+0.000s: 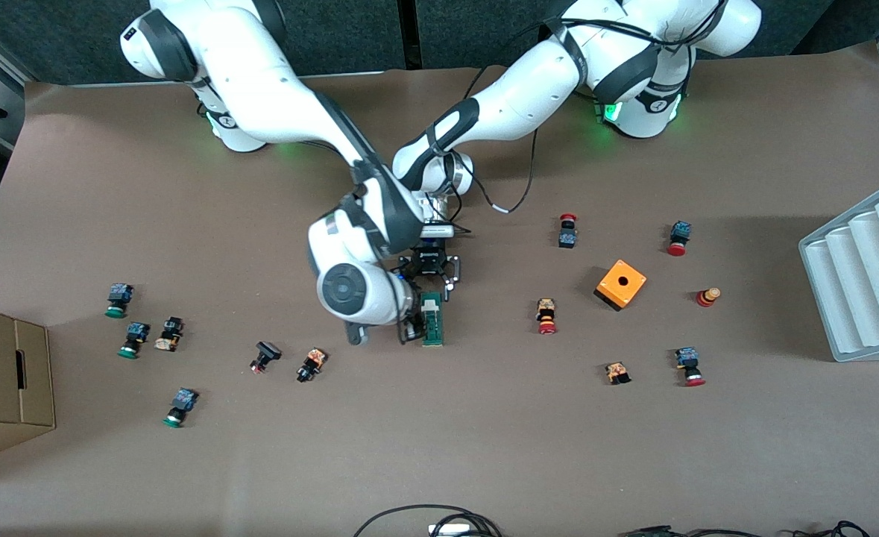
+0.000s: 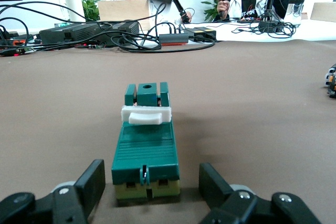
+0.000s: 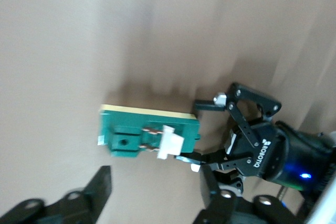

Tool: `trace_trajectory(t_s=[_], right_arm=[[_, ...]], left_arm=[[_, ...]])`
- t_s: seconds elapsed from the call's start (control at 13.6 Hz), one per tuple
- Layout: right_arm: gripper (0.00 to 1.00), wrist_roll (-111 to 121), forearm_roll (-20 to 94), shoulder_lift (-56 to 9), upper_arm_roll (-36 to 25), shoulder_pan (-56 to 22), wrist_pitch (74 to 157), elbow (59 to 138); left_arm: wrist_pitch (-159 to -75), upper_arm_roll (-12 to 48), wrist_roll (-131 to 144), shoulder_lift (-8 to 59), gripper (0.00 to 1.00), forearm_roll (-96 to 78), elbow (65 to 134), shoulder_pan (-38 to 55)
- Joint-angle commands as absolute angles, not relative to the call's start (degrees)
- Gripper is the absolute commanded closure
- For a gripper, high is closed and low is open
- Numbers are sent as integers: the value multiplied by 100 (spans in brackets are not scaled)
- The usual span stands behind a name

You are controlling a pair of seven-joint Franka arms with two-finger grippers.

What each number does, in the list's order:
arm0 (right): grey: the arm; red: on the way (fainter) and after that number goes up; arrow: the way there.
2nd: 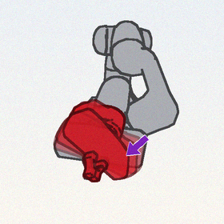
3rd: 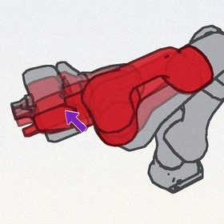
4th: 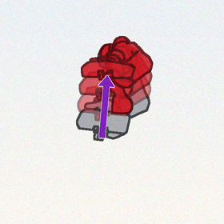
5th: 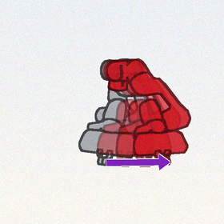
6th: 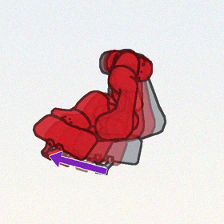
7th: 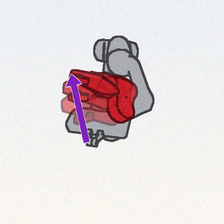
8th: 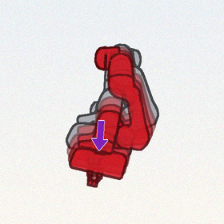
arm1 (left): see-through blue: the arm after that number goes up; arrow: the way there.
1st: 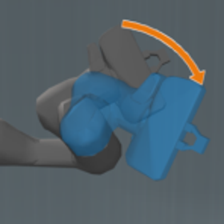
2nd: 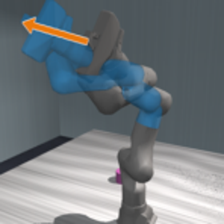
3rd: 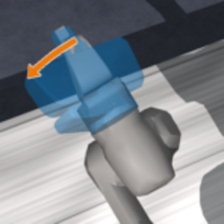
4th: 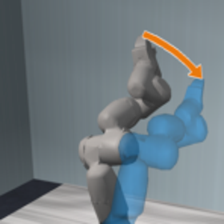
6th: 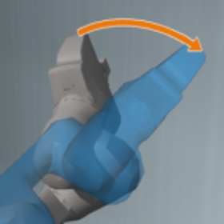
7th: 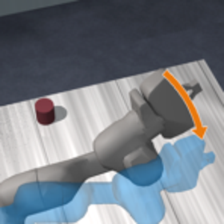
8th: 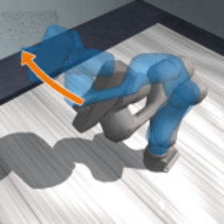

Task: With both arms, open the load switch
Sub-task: 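Open the right gripper and withdraw it from the switch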

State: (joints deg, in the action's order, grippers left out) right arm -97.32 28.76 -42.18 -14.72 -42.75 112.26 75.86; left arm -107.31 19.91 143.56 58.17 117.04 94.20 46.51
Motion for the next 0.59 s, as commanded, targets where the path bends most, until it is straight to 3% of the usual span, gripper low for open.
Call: trace_trajectory(t_s=[0.0, 0.3, 0.52], right_arm=[[6, -8942, 2681, -3544, -1389, -3799, 10733, 7752], [0, -6809, 2303, -2446, -1336, -3070, 10030, 8295], [0, -4937, 1788, -1357, -1083, -2428, 9854, 9173]], left_arm=[[-10731, 1907, 14282, 5959, 18, 11751, 9281, 4693], [-10731, 1899, 14256, 5941, 17, 11742, 9281, 4693], [-10793, 1933, 13853, 5871, 2, 11576, 9246, 4667]])
